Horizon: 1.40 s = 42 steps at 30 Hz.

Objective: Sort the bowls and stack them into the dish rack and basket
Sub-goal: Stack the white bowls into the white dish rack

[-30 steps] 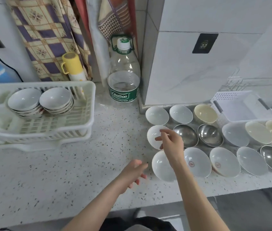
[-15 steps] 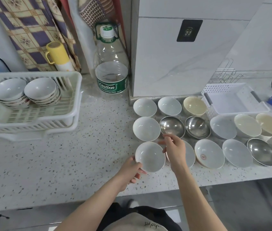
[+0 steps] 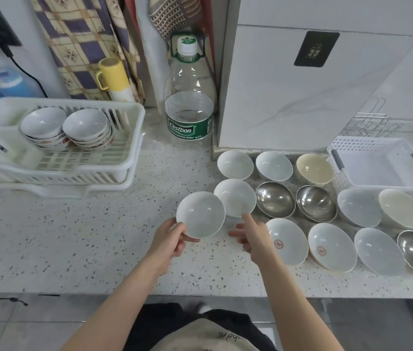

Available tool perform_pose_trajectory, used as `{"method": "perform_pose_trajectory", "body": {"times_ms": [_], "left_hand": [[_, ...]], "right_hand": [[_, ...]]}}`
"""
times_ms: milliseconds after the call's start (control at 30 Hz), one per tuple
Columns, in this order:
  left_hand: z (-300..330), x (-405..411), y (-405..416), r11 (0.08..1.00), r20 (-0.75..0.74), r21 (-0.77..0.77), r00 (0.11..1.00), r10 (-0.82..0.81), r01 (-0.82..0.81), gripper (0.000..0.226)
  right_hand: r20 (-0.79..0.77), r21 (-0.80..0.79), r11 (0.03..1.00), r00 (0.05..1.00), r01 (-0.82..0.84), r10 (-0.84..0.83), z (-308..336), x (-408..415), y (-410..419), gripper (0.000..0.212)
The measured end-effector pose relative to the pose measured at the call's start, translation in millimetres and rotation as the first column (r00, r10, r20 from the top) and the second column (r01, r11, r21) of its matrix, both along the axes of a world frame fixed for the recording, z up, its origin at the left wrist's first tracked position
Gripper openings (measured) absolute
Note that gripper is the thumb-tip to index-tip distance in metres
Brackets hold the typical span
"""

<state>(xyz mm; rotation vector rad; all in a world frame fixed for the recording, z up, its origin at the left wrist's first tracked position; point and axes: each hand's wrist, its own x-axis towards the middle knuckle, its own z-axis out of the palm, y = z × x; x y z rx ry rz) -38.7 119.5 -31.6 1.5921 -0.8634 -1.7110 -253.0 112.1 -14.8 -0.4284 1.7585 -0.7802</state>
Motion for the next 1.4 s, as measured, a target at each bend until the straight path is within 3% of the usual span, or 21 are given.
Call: {"method": "perform_pose_trajectory", "body": {"times_ms": [200,533,833,1100,1267,1400], "left_hand": [[0.9,18.7,-4.1,0.997,0.022,0.022,0.997,0.080,-0.080,0.035],[9.5,65.9,-18.8,0.995,-0.011,0.037,0.996,0.089,-0.089,0.034],[54.7,158.7,-48.9,0.987,-0.156,-0.134,0.985,0.068,-0.090,0.033],[89.1,273.5,-77.1,0.932,-0.178,-0.288,0.969,0.174,-0.220,0.022],[105.9,343.8,-97.0,0.852,-0.147,-0.385,0.935,0.321,-0.354,0.028],[112.7,383.2,-111.6,0.803,-0.117,-0.439,0.912,0.394,-0.404,0.023]], "right_hand": [[0.135,0.005,0.988,0.979,0.156,-0.156,-10.9,14.6,-17.6,0.019],[-0.046,-0.082,0.950,0.951,0.301,-0.305,-13.4,43.5,-22.9,0.024],[0.088,-0.310,0.821,0.875,0.479,-0.477,37.6,137.2,-41.7,0.014],[0.080,-0.561,0.786,0.963,0.258,-0.259,94.3,237.7,-92.5,0.015],[-0.091,-0.610,0.792,0.992,0.013,-0.086,99.8,301.6,-117.5,0.019],[-0.231,-0.547,0.814,0.970,-0.196,0.079,95.3,342.6,-132.4,0.028]]}}
